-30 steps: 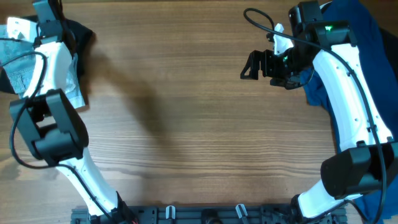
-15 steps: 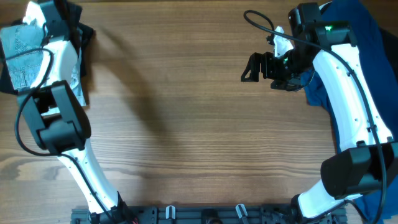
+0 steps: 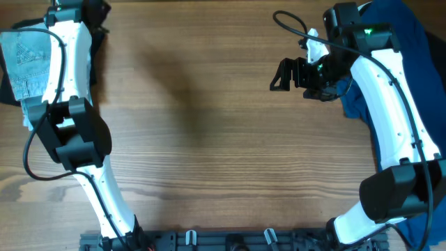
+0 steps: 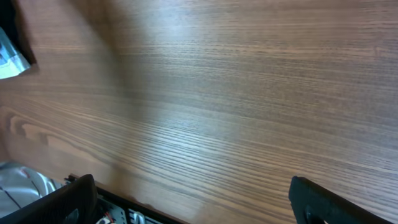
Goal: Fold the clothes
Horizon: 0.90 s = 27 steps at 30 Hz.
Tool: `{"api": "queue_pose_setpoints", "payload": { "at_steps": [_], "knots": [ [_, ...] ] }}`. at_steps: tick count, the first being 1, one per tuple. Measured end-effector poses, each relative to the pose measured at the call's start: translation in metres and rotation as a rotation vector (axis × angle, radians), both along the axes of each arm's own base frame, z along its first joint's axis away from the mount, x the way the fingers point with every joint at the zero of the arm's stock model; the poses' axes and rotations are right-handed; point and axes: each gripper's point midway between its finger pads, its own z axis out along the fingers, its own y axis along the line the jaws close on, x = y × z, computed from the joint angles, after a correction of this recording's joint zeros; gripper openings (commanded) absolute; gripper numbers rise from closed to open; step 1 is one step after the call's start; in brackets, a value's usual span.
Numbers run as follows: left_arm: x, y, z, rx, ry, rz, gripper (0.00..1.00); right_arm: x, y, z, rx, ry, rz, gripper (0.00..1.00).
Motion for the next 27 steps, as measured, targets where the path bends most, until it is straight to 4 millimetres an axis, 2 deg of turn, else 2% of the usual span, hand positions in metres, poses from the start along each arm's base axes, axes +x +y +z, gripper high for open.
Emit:
{"api": "queue_pose_setpoints", "payload": {
  "at_steps": [5,8,11,14,18,20,27],
  "knots": [
    [-0.051,0.014,-0.029,0.064,0.245,0.068,0.04,-0.002,0.0,0.0,-0.003,0.003,0.016,1.0],
    [-0.073,0.028,-0.036,0.082,0.33,0.111,0.04,-0.003,0.0,0.0,-0.003,0.001,0.021,1.0],
    [-0.1,0.055,-0.042,0.063,0.406,0.189,0.04,-0.003,0.0,0.0,-0.003,0.004,0.021,1.0],
    [-0.124,0.091,-0.045,0.027,0.444,0.293,0.04,-0.003,0.0,-0.001,-0.003,0.004,0.021,1.0],
    [-0.138,0.12,-0.048,-0.048,0.435,0.352,0.04,-0.003,0.0,-0.001,-0.003,0.004,0.021,1.0],
    [-0.139,0.122,-0.049,-0.075,0.431,0.346,0.04,-0.003,0.0,-0.001,-0.003,0.005,0.021,1.0],
    [-0.139,0.096,-0.063,-0.177,0.468,0.269,0.04,-0.009,-0.001,-0.001,-0.008,0.019,0.045,1.0]
  ]
}}
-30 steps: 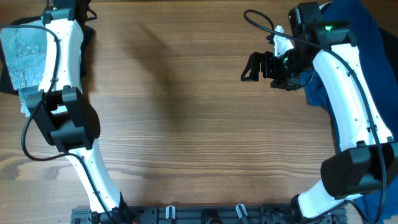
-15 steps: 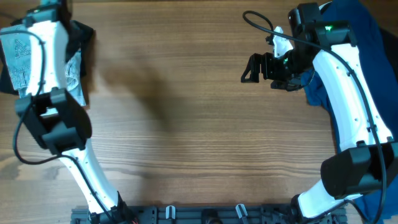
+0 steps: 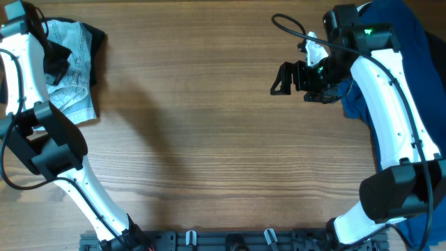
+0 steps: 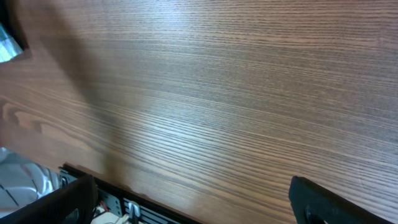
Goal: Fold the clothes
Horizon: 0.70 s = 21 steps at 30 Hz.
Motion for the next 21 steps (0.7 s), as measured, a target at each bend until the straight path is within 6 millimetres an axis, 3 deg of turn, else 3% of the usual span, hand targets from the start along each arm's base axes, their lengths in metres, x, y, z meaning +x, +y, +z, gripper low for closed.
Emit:
{"api": "queue_pose_setpoints", "payload": {
  "at_steps": [6,9,13,17,19,21],
  "knots": [
    [-0.004,-0.022,-0.001,-0.096,0.013,-0.044,0.04,0.001,-0.003,-0.001,-0.022,-0.021,0.038,1.0],
    [-0.003,-0.03,0.016,-0.089,-0.017,-0.083,0.04,0.002,-0.01,-0.004,-0.065,-0.029,0.042,1.0],
    [-0.007,-0.053,0.1,-0.018,-0.174,-0.175,0.04,0.007,-0.017,0.003,-0.107,-0.06,0.037,1.0],
    [-0.036,-0.091,0.19,0.044,-0.334,-0.263,0.04,0.02,-0.02,0.034,-0.127,-0.154,0.027,1.0],
    [-0.057,-0.108,0.222,0.063,-0.393,-0.295,0.04,0.022,-0.021,0.053,-0.126,-0.208,0.022,1.0],
    [-0.072,-0.12,0.241,0.072,-0.426,-0.315,0.04,0.02,-0.022,0.068,-0.124,-0.254,0.018,1.0]
  ]
}}
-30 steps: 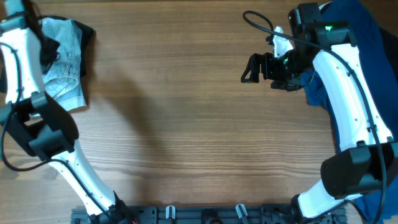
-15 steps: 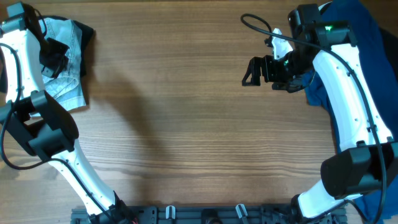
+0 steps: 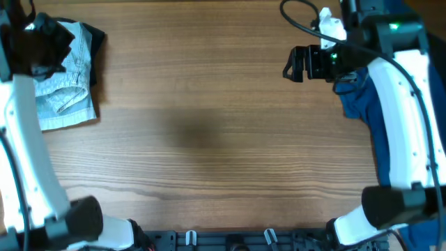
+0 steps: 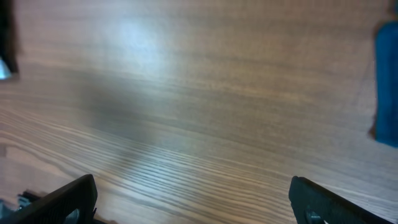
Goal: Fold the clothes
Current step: 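Release the jeans and withdraw the left gripper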
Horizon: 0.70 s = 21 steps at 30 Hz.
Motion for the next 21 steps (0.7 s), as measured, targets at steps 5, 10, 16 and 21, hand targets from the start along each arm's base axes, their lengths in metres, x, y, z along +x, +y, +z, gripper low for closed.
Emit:
{"api": "queue_pose_setpoints", "payload": {
  "at_steps": [5,10,16,21],
  "knots": [
    [-0.036,-0.032,0.026,0.006,-0.03,-0.068,0.05,-0.013,-0.012,0.064,-0.021,-0.246,-0.024,1.0],
    [-0.067,-0.055,0.039,0.007,-0.037,-0.125,0.04,-0.02,-0.033,0.129,-0.086,-0.524,-0.091,1.0],
    [-0.111,-0.065,0.065,0.019,-0.114,-0.147,0.06,-0.031,-0.07,0.174,-0.225,-0.709,-0.232,1.0],
    [-0.165,-0.069,0.103,0.05,-0.284,-0.15,0.4,-0.031,-0.086,0.176,-0.3,-0.718,-0.292,1.0]
  ]
}}
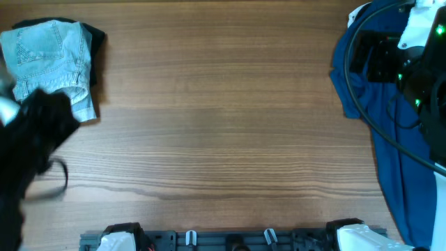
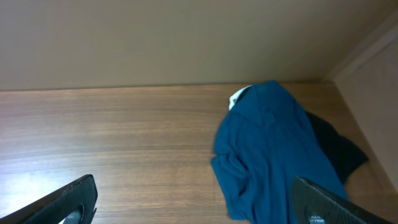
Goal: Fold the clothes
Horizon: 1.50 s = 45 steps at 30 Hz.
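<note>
Folded pale denim shorts (image 1: 50, 57) lie at the table's far left corner, with a dark garment edge (image 1: 97, 38) showing under them. A crumpled blue garment (image 1: 362, 90) covers the right side and also fills the right wrist view as the blue garment (image 2: 273, 149), with a white label (image 2: 238, 97) at its top. My right gripper (image 2: 194, 190) hangs open above the wood, just left of the blue cloth, nothing between its fingers (image 2: 69, 200). My left arm (image 1: 35, 139) is a blurred black shape at the left edge; its jaws cannot be made out.
The wooden table (image 1: 223, 125) lies bare between the two garments. A black cloth (image 2: 339, 152) lies against the blue garment's right side. A rail with hooks (image 1: 230, 238) runs along the near edge. A wall rises behind the table in the right wrist view.
My right gripper was over bare wood left of the blue garment and is now further right, above its edge. My left arm has left the denim and shows blurred lower down at the left.
My left arm first lay across the folded denim while the right gripper hung open over the wood. Then the left arm stood further left with the denim uncovered. Later both arms sat further back. Now the denim lies alone and the right wrist looks onto the blue garment.
</note>
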Tool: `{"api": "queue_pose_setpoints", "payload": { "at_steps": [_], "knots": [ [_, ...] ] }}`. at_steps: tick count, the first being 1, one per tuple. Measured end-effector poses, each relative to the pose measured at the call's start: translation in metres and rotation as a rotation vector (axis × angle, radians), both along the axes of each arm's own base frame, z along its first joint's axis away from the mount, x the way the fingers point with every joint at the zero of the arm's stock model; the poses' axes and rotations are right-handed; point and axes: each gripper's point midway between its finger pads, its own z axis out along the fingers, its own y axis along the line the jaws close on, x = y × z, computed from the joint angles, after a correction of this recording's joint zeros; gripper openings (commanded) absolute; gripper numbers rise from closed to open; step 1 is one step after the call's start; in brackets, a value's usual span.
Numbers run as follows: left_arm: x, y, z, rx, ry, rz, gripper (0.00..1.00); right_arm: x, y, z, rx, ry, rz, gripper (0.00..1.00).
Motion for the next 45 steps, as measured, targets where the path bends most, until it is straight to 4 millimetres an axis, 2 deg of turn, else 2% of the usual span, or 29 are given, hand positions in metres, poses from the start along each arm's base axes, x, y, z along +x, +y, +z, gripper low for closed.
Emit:
{"api": "queue_pose_setpoints", "payload": {
  "at_steps": [2,5,7,9,14,15,22,29,32,34,36,39,42,45],
  "knots": [
    [-0.022,-0.002,0.012,0.01,-0.067,-0.003,0.54,0.001,-0.002,-0.001,-0.007,0.003,-0.01,1.0],
    [-0.048,-0.004,0.024,0.018,-0.138,-0.004,0.56,0.003,-0.003,-0.003,-0.012,0.01,-0.017,1.0],
    [-0.057,-0.005,0.027,0.028,-0.164,-0.009,0.59,0.005,-0.003,-0.004,-0.014,0.015,-0.019,1.0],
    [-0.063,-0.005,0.03,0.042,-0.179,-0.017,0.67,0.007,-0.003,-0.006,-0.015,0.021,-0.019,1.0],
    [-0.066,-0.006,0.03,0.058,-0.186,-0.031,0.97,0.012,-0.002,-0.012,-0.018,0.038,-0.019,1.0],
    [-0.066,-0.006,0.03,0.058,-0.186,-0.032,1.0,0.013,-0.002,-0.013,-0.018,0.042,-0.019,1.0],
    [-0.07,-0.007,0.024,0.058,-0.155,-0.037,1.0,0.019,-0.001,-0.019,-0.023,0.061,-0.017,0.99],
    [-0.079,-0.011,0.007,0.038,-0.077,-0.055,1.0,0.024,-0.001,-0.025,-0.026,0.078,-0.017,1.0],
    [-0.079,-0.011,0.007,0.046,-0.08,-0.06,1.0,0.024,-0.001,-0.025,-0.026,0.078,-0.017,1.0],
    [-0.072,-0.008,0.02,0.098,-0.138,-0.072,1.0,0.024,-0.001,-0.025,-0.026,0.079,-0.017,1.0],
    [-0.062,-0.005,0.047,0.187,-0.255,-0.09,1.0,0.024,-0.001,-0.025,-0.026,0.079,-0.017,1.0],
    [-0.062,-0.004,0.083,0.308,-0.409,-0.116,1.0,0.024,-0.001,-0.025,-0.026,0.079,-0.017,1.0],
    [-0.092,-0.006,0.122,0.418,-0.602,-0.117,1.0,0.024,-0.001,-0.025,-0.026,0.08,-0.017,1.0],
    [-0.142,-0.01,0.15,0.506,-0.775,-0.102,1.0,0.024,-0.001,-0.025,-0.026,0.08,-0.017,1.0]
  ]
}}
